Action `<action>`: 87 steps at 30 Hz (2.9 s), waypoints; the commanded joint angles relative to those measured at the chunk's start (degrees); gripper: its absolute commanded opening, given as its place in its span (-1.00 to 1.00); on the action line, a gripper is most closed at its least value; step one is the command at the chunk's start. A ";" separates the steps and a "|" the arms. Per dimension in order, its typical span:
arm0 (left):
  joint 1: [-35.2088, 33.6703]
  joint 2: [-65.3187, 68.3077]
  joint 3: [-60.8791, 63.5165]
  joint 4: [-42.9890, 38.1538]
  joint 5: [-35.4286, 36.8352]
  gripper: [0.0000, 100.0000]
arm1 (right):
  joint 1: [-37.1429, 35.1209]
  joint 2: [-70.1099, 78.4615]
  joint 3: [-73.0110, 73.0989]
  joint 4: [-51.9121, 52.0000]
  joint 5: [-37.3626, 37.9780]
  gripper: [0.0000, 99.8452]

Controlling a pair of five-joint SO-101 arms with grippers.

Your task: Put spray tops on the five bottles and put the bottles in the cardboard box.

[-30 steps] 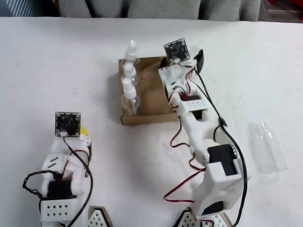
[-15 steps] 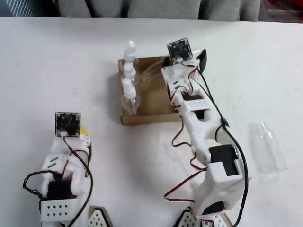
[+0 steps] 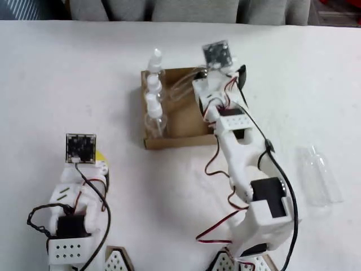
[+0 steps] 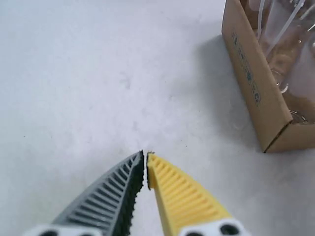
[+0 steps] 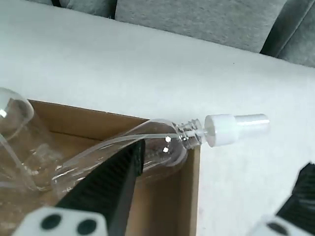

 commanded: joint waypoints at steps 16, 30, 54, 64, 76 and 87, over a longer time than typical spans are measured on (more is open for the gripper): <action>-0.48 -0.57 -0.18 -1.23 -0.70 -0.96 | 0.57 -5.41 -13.80 26.33 -23.91 -0.18; -0.48 -0.57 -0.18 -1.23 -0.70 -0.96 | 3.12 -5.41 -28.66 47.87 -42.29 -0.18; -0.57 -0.57 -0.18 -0.97 -0.70 -0.96 | -3.74 -4.79 -20.57 38.29 -42.99 -0.62; -0.57 -0.57 -0.18 -0.88 -0.70 -0.96 | -4.18 -4.79 -6.95 19.38 -42.99 -0.48; -0.57 -0.57 -0.18 -0.88 -0.70 -0.96 | -6.55 -4.26 -4.13 12.18 -43.16 -0.37; -0.57 -0.48 -0.18 -0.88 -0.70 -0.96 | -5.49 5.14 -4.48 -0.48 -45.89 -0.37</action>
